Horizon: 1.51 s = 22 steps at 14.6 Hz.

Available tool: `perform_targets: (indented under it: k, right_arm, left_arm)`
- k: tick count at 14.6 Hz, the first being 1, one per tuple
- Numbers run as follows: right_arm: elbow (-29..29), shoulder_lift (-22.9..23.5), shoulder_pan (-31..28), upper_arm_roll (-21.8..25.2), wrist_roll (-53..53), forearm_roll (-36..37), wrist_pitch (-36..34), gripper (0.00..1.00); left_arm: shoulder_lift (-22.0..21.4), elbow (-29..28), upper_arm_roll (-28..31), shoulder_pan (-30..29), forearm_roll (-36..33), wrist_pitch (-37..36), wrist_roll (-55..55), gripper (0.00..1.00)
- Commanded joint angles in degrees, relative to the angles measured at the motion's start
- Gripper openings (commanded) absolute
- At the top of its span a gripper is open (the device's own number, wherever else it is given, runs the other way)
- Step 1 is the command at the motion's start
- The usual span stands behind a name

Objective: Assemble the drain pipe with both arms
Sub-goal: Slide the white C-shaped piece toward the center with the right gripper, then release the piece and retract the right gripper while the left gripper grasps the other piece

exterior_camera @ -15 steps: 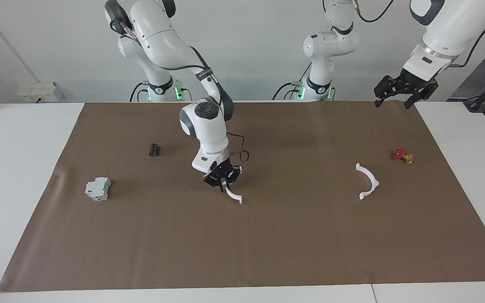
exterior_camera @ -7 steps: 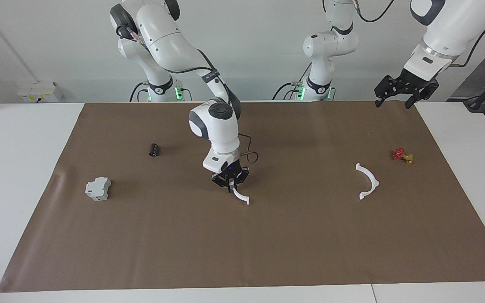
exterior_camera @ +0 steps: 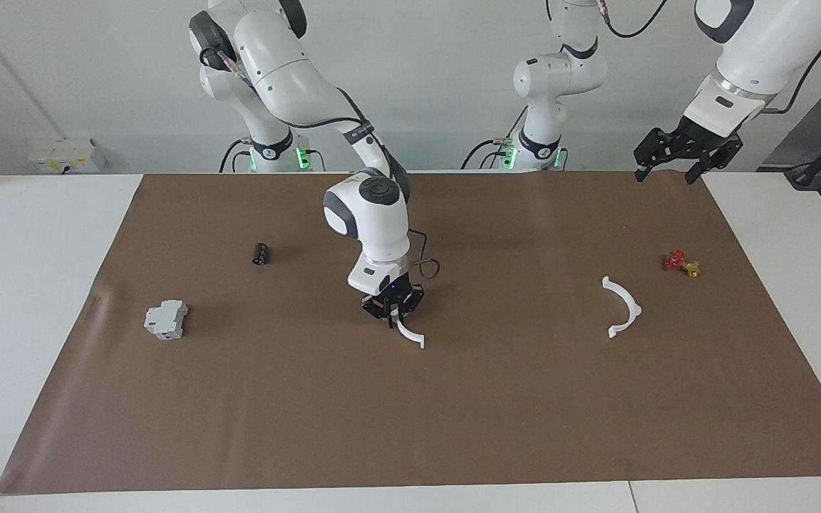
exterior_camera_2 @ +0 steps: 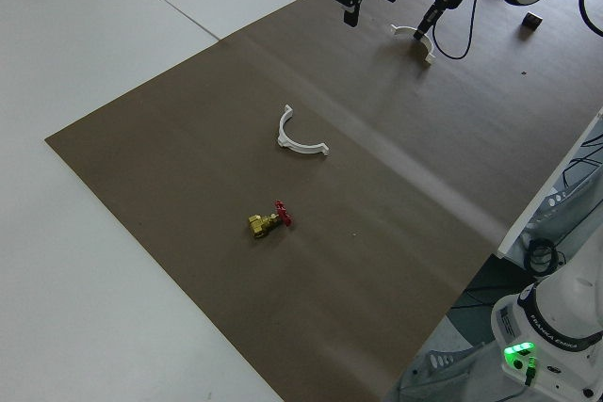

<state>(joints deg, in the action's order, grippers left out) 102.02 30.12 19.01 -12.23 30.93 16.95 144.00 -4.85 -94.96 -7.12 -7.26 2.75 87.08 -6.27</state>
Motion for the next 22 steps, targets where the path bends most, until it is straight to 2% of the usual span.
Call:
perform_targets:
  k: [1, 4, 7, 8, 11, 12, 18, 20, 22]
  right_arm:
    - [-1.47, 1.96, -0.29, -0.25, 2.11, 2.12, -0.12, 0.13]
    - [-1.47, 2.57, -0.11, -0.25, 2.47, 2.12, 0.15, 0.14]
    - [-1.47, 2.49, -0.02, -0.25, 2.99, 2.21, 0.15, 0.35]
    - [-1.47, 2.57, -0.11, -0.25, 3.0, 2.21, 0.15, 0.4]
    - [-1.56, 2.49, -0.11, -0.25, 4.22, 2.29, 0.06, 0.92]
    - [-1.65, 2.4, -0.11, -0.25, 4.4, 2.29, -0.03, 1.0]
    - [-3.05, 0.12, -0.37, -0.34, 5.9, 2.38, -4.67, 1.0]
    - [-4.54, -1.02, -0.64, -0.51, 5.55, 2.29, -9.06, 1.0]
    - [-5.68, -1.81, -1.6, -2.18, 5.2, 2.12, -11.62, 1.0]
  left_arm:
    - [-1.65, -1.9, -0.43, -0.74, -0.91, 0.99, 0.47, 1.0]
    - [-1.65, -2.07, -0.43, -0.74, -0.91, 1.07, -0.05, 1.0]
    - [-1.57, -2.07, -0.43, -0.92, -0.91, 3.26, 0.29, 1.0]
    - [-1.48, -2.07, -0.43, -1.0, -0.91, 3.62, 0.3, 0.99]
    - [-0.95, -2.07, -0.43, -3.28, -0.82, 6.25, 0.04, 0.91]
    - [-0.69, -1.99, -0.43, -3.64, -0.82, 6.96, 0.03, 0.91]
    - [5.54, -2.25, -0.35, -5.22, -0.91, 15.82, 0.39, 0.93]
    - [7.57, -5.91, -0.35, -5.4, -1.0, 22.04, 0.21, 0.93]
    - [7.84, -13.11, -0.35, -5.31, -1.43, 31.44, 0.21, 0.93]
